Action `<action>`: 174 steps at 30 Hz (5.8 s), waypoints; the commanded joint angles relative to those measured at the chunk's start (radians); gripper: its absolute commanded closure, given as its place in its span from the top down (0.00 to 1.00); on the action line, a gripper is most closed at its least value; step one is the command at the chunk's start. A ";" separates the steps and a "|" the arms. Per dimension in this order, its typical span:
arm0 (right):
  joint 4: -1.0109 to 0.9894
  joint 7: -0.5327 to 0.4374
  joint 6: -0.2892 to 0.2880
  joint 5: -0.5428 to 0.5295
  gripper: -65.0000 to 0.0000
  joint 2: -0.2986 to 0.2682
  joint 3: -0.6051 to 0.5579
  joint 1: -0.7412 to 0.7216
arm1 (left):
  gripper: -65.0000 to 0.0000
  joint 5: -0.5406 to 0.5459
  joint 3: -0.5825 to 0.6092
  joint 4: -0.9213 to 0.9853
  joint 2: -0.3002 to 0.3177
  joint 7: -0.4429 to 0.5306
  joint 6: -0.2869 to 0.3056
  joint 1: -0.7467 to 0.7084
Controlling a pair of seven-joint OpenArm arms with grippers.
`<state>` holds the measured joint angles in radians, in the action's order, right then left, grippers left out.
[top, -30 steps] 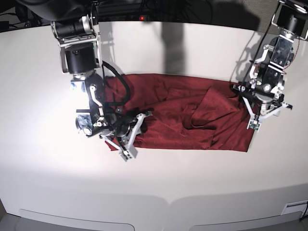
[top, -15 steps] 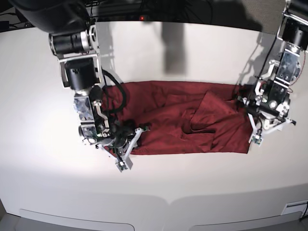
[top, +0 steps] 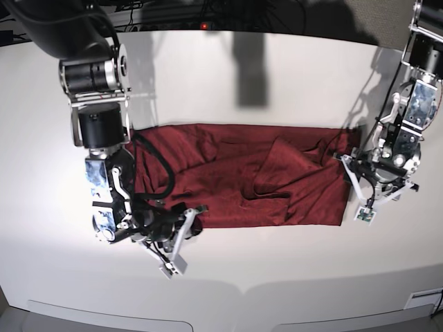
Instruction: Fold the T-shirt properly
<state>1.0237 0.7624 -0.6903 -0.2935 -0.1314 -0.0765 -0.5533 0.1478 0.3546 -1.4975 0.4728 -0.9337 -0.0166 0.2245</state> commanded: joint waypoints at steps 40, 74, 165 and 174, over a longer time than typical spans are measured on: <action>0.314 -0.021 -0.008 0.016 0.52 0.203 -0.312 0.305 | 0.48 -0.107 -0.008 0.015 0.013 0.216 0.110 0.074; 0.343 -0.118 0.028 0.317 0.00 0.198 -0.480 0.304 | 0.48 -0.060 -0.008 0.015 0.026 0.201 0.110 0.074; 0.486 -0.188 0.033 0.199 0.40 0.045 -0.465 0.220 | 0.48 -0.031 -0.008 0.015 0.020 0.200 0.110 0.058; 0.140 -0.254 0.175 0.350 0.44 0.200 -0.465 0.066 | 0.48 -0.023 -0.008 0.015 0.020 0.198 0.110 0.058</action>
<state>1.1435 0.5297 -0.5220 0.0563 0.0608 -0.5457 -0.4603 0.1295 0.3546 -1.4662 0.4820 -0.7551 0.1043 0.2581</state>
